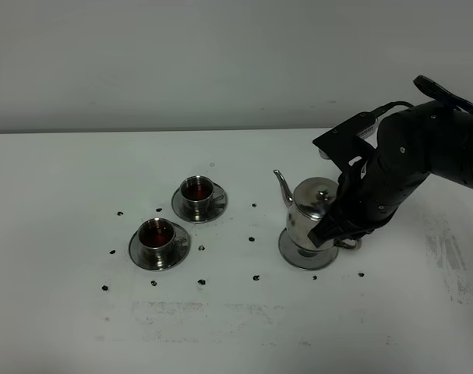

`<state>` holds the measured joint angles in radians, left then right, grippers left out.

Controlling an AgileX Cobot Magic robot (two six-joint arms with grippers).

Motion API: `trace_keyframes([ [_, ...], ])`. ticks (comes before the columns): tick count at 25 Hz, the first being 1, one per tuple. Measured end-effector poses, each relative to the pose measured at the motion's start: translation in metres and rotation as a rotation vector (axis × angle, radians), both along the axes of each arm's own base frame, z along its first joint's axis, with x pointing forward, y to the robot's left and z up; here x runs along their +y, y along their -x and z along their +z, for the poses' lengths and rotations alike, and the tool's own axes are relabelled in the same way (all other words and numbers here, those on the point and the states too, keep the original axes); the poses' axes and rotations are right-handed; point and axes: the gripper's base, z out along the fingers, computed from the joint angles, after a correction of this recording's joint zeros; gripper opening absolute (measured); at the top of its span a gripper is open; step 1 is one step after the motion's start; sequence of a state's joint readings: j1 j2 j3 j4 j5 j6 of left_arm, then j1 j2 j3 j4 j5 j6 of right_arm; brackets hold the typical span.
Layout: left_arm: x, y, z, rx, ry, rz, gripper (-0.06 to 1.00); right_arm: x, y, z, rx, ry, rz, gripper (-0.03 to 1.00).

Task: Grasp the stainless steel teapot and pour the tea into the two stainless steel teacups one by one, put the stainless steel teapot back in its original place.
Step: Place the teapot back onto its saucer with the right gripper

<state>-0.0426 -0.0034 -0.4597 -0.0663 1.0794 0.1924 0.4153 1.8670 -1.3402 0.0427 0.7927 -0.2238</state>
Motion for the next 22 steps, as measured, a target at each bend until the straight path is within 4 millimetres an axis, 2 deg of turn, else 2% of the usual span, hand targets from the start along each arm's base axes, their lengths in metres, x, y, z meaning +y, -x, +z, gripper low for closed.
trace_keyframes([
  [4,0.0,0.0,0.0,0.0,0.0,0.0,0.31,0.002,-0.002,-0.006,0.004,-0.016,-0.011,0.2],
  [11,0.0,0.0,0.0,0.0,0.0,0.0,0.31,0.005,-0.008,-0.029,0.04,-0.016,-0.02,0.2],
  [22,0.0,0.0,0.0,0.0,0.0,0.0,0.31,0.007,-0.011,-0.037,0.043,-0.021,-0.023,0.2],
])
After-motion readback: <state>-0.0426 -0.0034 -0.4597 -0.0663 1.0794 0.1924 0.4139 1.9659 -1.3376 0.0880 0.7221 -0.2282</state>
